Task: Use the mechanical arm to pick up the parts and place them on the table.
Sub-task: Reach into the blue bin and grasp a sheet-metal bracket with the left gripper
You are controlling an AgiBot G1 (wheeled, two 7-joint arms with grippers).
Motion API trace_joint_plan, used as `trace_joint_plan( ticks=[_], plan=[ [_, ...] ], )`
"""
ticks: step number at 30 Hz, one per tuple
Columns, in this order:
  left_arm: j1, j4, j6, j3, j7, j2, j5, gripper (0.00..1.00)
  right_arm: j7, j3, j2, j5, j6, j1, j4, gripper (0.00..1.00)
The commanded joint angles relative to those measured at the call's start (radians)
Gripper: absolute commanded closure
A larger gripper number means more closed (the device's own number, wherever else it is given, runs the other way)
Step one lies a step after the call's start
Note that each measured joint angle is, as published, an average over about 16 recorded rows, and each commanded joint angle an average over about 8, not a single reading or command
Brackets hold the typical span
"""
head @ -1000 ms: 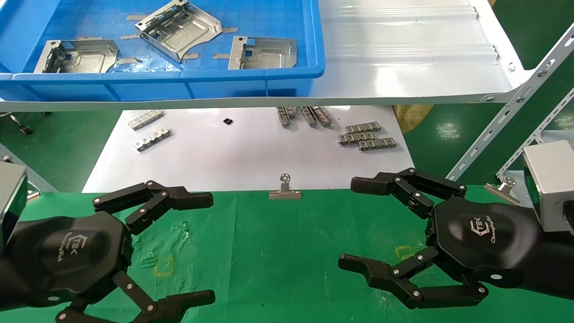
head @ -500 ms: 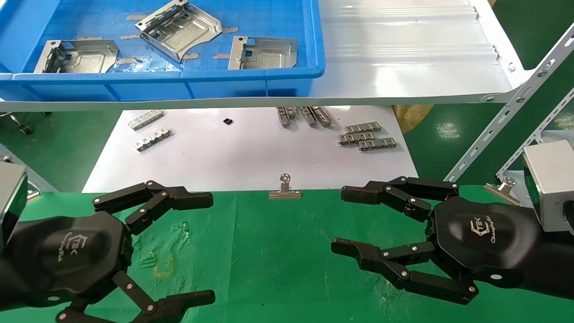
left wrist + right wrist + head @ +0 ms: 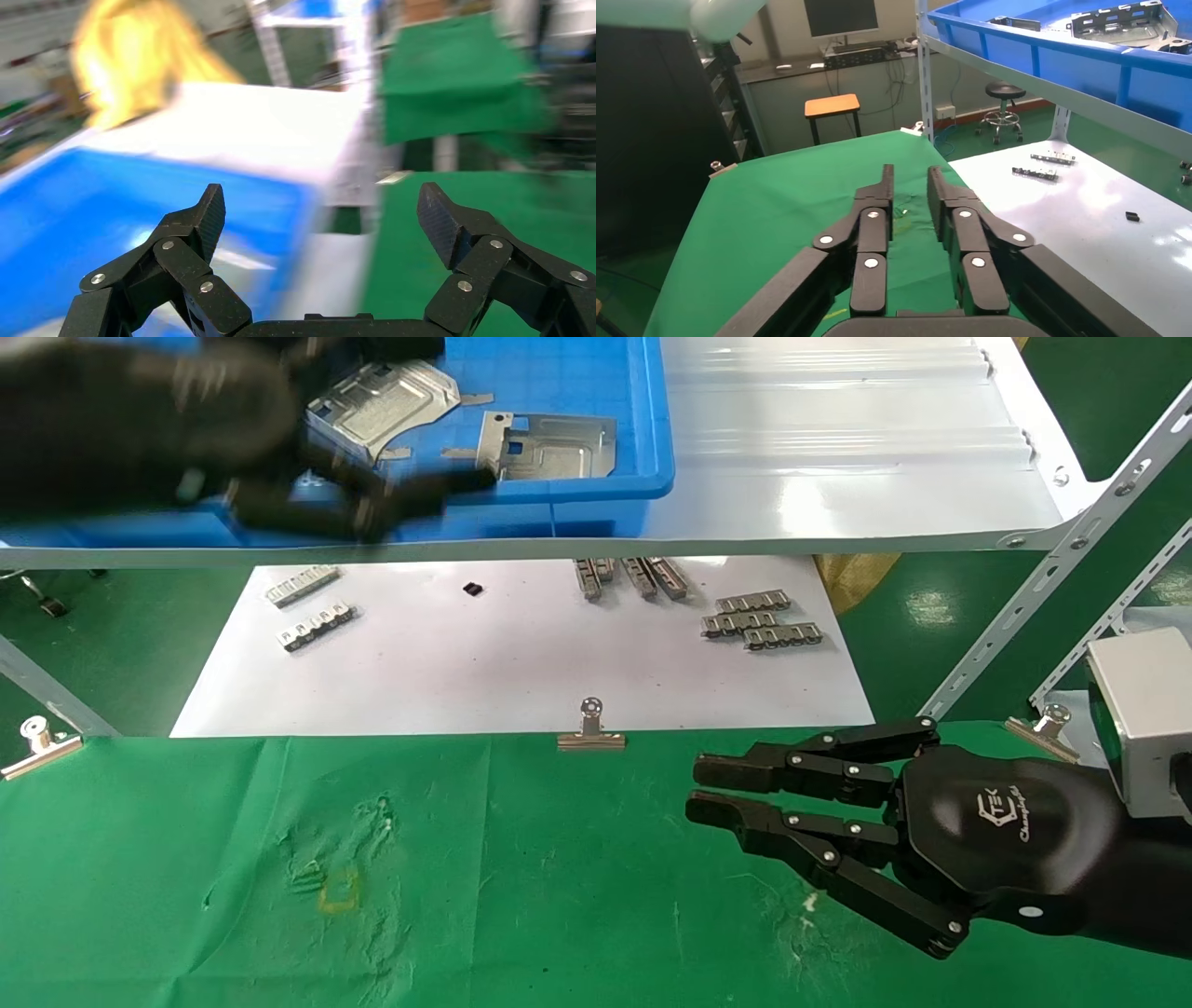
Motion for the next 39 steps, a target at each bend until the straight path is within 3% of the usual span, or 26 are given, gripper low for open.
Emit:
trace_joint_plan(
  ticks=[1, 4, 5, 12, 13, 23, 39],
  plan=[
    [-0.11, 0.129, -0.028, 0.035, 0.017, 0.061, 0.085, 0.0, 0.0, 0.0, 0.0, 0.0, 0.0, 0.0, 0.0, 1.0],
    [-0.2, 0.313, -0.155, 0.061, 0.057, 0.133, 0.17, 0.01, 0.0, 0.0, 0.0, 0.0, 0.0, 0.0, 0.0, 1.0],
    [-0.223, 0.364, -0.197, 0.069, 0.069, 0.153, 0.194, 0.07, 0.0, 0.0, 0.0, 0.0, 0.0, 0.0, 0.0, 1.0],
    [-0.33, 0.621, -0.407, 0.122, 0.125, 0.254, 0.316, 0.94, 0.0, 0.0, 0.0, 0.0, 0.0, 0.0, 0.0, 1.0],
    [-0.339, 0.646, -0.424, 0.129, 0.129, 0.262, 0.328, 1.0, 0.0, 0.0, 0.0, 0.0, 0.0, 0.0, 0.0, 1.0],
    [-0.395, 0.779, -0.46, 0.161, 0.137, 0.301, 0.379, 1.0, 0.0, 0.0, 0.0, 0.0, 0.0, 0.0, 0.0, 1.0],
    [-0.401, 0.831, -0.421, 0.173, 0.141, 0.305, 0.396, 1.0, 0.0, 0.0, 0.0, 0.0, 0.0, 0.0, 0.0, 1.0]
  ],
)
